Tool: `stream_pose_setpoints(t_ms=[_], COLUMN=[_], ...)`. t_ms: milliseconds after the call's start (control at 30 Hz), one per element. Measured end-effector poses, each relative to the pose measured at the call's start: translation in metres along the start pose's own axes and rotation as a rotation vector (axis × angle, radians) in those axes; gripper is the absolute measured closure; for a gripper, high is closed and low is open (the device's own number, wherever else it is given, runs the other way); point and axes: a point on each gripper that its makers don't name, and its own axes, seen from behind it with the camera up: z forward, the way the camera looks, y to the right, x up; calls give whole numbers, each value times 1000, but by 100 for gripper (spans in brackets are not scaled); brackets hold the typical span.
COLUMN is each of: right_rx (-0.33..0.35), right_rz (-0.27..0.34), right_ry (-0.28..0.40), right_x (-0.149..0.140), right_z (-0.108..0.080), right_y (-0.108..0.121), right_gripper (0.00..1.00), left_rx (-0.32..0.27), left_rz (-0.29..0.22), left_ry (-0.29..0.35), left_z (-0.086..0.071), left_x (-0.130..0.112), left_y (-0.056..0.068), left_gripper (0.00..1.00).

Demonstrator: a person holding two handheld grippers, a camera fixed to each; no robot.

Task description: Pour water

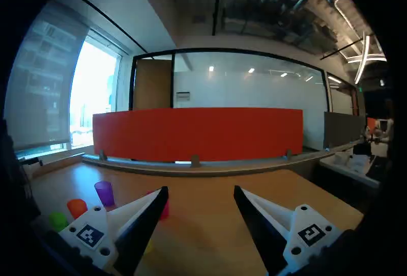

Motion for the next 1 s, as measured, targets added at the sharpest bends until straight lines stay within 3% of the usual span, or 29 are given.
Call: stream_pose_setpoints(t_ms=[200,1000], right_rx=[-11,-5], right_rz=[-13,-40], right_ry=[1,3], right_x=[5,9], right_z=[-1,-1], right_y=[2,-1], right_gripper=[0,0], left_rx=[21,25], left_rz=[36,18], left_ry=[1,-22], left_z=[-3,2], left_x=[-8,-35], left_y=[0,17], left_gripper=[9,9])
